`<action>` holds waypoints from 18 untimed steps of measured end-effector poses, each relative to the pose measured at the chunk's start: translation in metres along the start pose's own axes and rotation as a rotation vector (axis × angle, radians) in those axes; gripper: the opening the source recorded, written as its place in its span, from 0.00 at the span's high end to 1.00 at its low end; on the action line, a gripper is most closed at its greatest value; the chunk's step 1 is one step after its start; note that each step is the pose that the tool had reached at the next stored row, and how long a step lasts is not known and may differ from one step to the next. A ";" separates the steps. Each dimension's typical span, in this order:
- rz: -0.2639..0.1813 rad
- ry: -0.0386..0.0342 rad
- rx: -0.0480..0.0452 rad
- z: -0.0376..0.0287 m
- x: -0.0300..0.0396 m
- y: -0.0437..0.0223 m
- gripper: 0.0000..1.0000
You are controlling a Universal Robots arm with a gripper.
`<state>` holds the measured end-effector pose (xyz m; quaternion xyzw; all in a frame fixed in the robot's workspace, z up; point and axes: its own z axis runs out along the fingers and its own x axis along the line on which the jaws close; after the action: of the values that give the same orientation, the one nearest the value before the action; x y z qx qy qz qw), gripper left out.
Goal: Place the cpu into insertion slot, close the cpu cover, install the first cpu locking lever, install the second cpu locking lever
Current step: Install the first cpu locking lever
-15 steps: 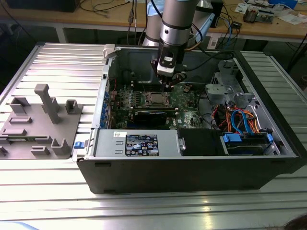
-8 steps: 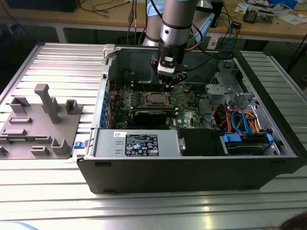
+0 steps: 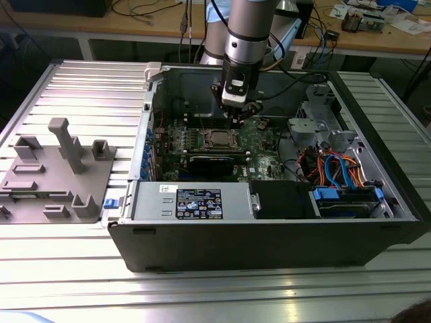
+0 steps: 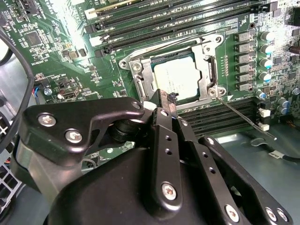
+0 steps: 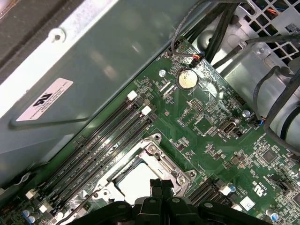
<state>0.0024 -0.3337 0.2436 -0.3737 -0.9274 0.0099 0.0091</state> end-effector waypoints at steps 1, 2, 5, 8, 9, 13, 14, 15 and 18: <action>-0.001 -0.0002 0.0002 0.0000 0.0000 0.0000 0.89; -0.003 -0.0004 0.0003 0.0000 0.0000 0.0000 0.89; -0.007 -0.0008 0.0008 0.0000 0.0000 0.0000 0.89; -0.010 -0.0014 0.0012 0.0000 0.0000 0.0000 0.89; -0.012 -0.0016 0.0014 0.0000 0.0000 0.0000 0.89; -0.017 -0.0020 0.0018 0.0000 0.0000 0.0000 0.89; -0.019 -0.0023 0.0021 0.0000 0.0000 0.0000 0.89; -0.020 -0.0026 0.0024 0.0000 0.0000 0.0000 0.89; -0.024 -0.0032 0.0029 0.0000 0.0000 0.0000 0.89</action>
<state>0.0024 -0.3337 0.2436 -0.3624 -0.9319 0.0118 0.0083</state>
